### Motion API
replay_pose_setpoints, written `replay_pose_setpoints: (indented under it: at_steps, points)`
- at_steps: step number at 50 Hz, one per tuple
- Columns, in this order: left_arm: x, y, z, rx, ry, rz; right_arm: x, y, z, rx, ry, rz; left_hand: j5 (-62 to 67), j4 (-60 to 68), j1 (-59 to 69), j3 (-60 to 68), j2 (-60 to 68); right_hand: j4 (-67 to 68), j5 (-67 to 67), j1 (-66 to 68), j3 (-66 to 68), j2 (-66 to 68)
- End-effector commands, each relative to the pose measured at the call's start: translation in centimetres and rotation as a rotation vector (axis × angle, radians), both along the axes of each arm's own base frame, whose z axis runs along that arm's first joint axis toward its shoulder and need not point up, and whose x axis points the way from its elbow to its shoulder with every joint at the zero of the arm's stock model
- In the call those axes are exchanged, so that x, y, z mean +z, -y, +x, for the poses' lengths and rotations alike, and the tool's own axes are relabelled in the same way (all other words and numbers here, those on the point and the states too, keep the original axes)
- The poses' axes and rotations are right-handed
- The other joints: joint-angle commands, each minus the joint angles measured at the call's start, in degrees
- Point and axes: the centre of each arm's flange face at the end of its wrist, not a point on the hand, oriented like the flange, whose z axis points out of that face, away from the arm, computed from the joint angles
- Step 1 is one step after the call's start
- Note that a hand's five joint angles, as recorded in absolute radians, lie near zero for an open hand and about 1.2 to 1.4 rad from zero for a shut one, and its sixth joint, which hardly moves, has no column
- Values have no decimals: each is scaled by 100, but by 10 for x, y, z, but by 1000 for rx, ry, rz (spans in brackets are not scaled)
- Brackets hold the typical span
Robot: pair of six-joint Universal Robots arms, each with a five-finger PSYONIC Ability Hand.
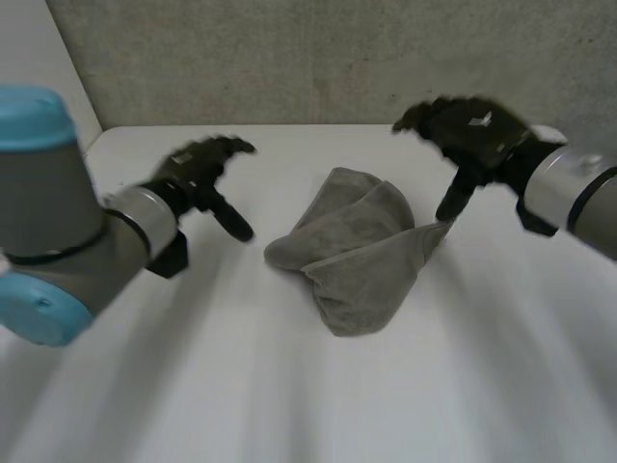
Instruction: Fold the towel.
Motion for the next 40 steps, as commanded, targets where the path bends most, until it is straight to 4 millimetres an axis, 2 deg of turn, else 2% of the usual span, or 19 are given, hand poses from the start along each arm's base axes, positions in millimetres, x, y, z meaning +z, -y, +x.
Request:
replay_pose_setpoints:
  at_steps: [1,2,4,5,7,13,15,16,18,19,21,22,23,26,32,33,35,37,40]
  points:
    - [-43,-11,-30,-138,-26,110,-63,-1,20,73,-180,63,-216,-288,-627,-246,-263,-342,-356,-401,-37,-464]
    - [-51,-12,-35,-159,-41,137,-63,-1,20,73,-181,64,-83,-288,-493,-246,-130,-342,-356,-401,-37,-464]
    - [-60,-12,-40,-177,-57,162,-86,-2,28,81,-205,101,35,-288,-375,-246,-12,-342,-356,-401,-37,-464]
    - [-68,-12,-44,-194,-67,184,-86,-2,29,81,-205,102,69,-288,-341,-246,23,-342,-356,-401,-37,-464]
    - [-77,-13,-48,-211,-70,208,-106,-1,33,84,-213,118,220,-288,-191,-246,173,-342,4,-42,-37,-105]
    - [-104,-9,-55,-228,-51,252,-132,3,39,70,-224,120,659,-288,248,-246,612,-342,864,819,-37,755]
    - [-114,-8,-56,-224,-41,269,-134,5,42,44,-231,97,1628,-288,1218,-246,1581,-342,2302,2257,-37,2193]
    - [-114,-8,-56,-223,-41,269,-134,5,42,44,-231,97,1634,-288,1224,-246,1587,-342,2310,2265,-37,2202]
    - [-117,-8,-56,-217,-41,275,-130,10,41,6,-224,71,3760,-288,3350,-246,3713,-342,4619,4573,-37,4510]
    - [-117,-8,-56,-217,-41,275,-130,10,41,5,-224,71,3770,-288,3360,-246,3723,-342,4632,4587,-37,4523]
    - [-115,-8,-57,-211,-55,268,-121,11,39,-11,-189,67,4860,-288,4449,-246,4813,-342,6439,6394,-37,6330]
    - [-115,-8,-57,-211,-55,268,-121,11,39,-11,-189,67,4864,-288,4453,-246,4817,-342,6448,6403,-37,6340]
    - [-113,-8,-57,-203,-63,266,-109,10,38,-19,-161,58,5197,-288,4787,-246,5150,-342,6642,6597,-37,6534]
    - [-109,-11,-59,-195,-82,263,-86,7,34,-35,-115,38,5318,-288,4908,-246,5271,-342,6644,6599,-37,6536]
    - [-76,-18,-65,-169,-165,202,-49,1,28,-57,-74,-28,5234,-288,4824,-246,5187,-342,6644,6599,-37,6536]
    - [-67,-18,-64,-162,-181,174,-49,1,28,-57,-74,-29,5234,-288,4824,-246,5187,-342,6644,6599,-37,6536]
    - [-57,-18,-62,-158,-196,144,-29,-8,26,-44,-60,-55,5234,-288,4824,-246,5187,-342,6644,6599,-37,6536]
    - [-40,-20,-59,-152,-219,98,-19,-15,26,-25,-54,-61,5318,-288,4907,-246,5271,-342,6644,6599,-37,6536]
    - [-30,-20,-57,-150,-231,75,0,-29,26,33,-26,-71,5419,-288,5009,-246,5372,-342,6644,6599,-37,6536]
